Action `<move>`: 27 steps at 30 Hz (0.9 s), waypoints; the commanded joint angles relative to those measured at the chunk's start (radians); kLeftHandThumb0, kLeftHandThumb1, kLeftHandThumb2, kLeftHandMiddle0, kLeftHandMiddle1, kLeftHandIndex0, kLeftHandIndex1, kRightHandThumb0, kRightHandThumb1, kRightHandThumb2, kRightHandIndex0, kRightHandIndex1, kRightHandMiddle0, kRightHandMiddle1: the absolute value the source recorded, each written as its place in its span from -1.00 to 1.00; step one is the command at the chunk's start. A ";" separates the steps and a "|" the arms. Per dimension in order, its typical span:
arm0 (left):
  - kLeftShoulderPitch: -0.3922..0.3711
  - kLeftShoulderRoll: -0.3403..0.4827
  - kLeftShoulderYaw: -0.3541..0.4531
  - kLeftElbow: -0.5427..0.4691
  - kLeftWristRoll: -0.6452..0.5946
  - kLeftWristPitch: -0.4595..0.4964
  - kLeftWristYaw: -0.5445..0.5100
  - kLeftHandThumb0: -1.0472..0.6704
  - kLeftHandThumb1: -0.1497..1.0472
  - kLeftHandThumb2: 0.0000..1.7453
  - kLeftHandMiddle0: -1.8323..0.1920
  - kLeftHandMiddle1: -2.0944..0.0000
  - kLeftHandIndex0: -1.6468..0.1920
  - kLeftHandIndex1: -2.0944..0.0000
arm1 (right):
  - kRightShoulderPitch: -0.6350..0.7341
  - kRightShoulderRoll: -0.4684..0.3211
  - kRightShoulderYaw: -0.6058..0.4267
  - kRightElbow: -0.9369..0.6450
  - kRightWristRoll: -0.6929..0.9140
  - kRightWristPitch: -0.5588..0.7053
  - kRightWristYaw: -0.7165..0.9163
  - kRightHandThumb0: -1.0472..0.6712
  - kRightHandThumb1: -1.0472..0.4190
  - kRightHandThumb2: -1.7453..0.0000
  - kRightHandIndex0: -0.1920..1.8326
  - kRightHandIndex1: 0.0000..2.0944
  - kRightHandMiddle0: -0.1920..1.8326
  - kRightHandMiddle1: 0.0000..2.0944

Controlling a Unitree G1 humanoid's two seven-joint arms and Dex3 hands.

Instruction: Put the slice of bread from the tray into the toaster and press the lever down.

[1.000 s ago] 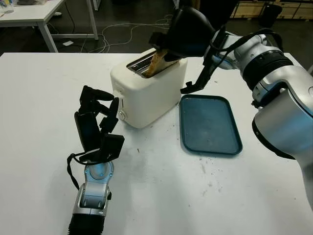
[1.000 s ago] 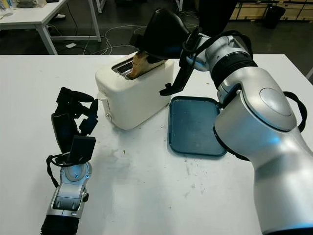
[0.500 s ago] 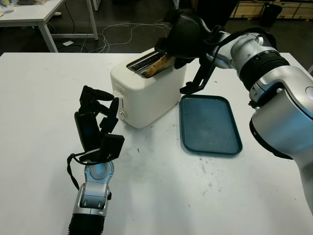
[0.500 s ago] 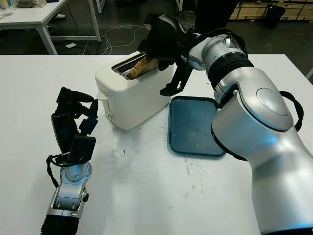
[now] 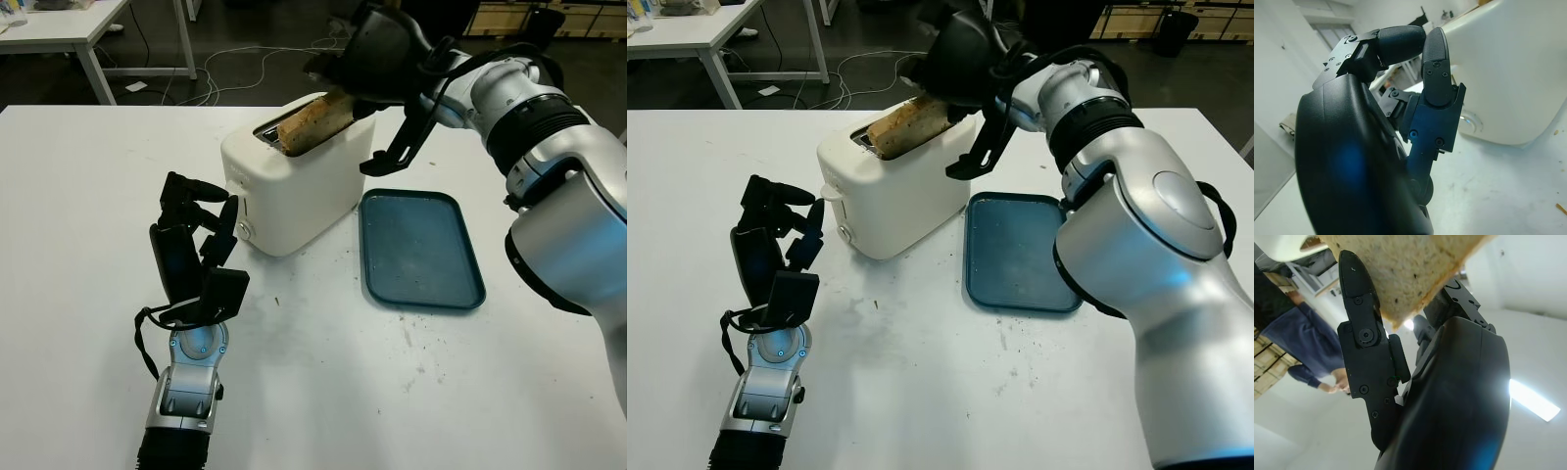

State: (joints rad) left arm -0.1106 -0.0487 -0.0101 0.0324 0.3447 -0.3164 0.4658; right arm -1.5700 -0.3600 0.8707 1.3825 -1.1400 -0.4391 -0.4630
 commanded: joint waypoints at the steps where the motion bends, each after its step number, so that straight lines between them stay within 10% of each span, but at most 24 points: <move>1: 0.001 -0.017 -0.008 0.008 0.002 -0.005 0.007 -0.25 0.79 -0.58 0.04 -0.67 0.36 -0.66 | -0.051 -0.007 -0.031 -0.010 0.037 0.021 0.005 -0.46 -0.82 0.95 -0.81 -0.35 -0.42 -0.98; 17: 0.007 -0.013 -0.010 0.020 -0.011 -0.021 0.003 -0.25 0.79 -0.57 0.05 -0.67 0.36 -0.63 | -0.067 -0.015 -0.107 -0.013 0.093 0.072 0.031 -0.40 -0.82 0.97 -0.69 -0.23 -0.29 -0.93; 27: 0.011 -0.012 -0.014 0.035 -0.001 -0.035 0.018 -0.24 0.79 -0.58 0.03 -0.67 0.35 -0.65 | -0.046 -0.057 -0.351 -0.049 0.365 -0.025 0.317 -0.32 -0.65 1.00 -0.46 -0.20 -0.13 -0.89</move>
State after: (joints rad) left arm -0.1104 -0.0486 -0.0165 0.0544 0.3394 -0.3320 0.4783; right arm -1.6271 -0.4007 0.5517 1.3505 -0.8218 -0.4393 -0.1805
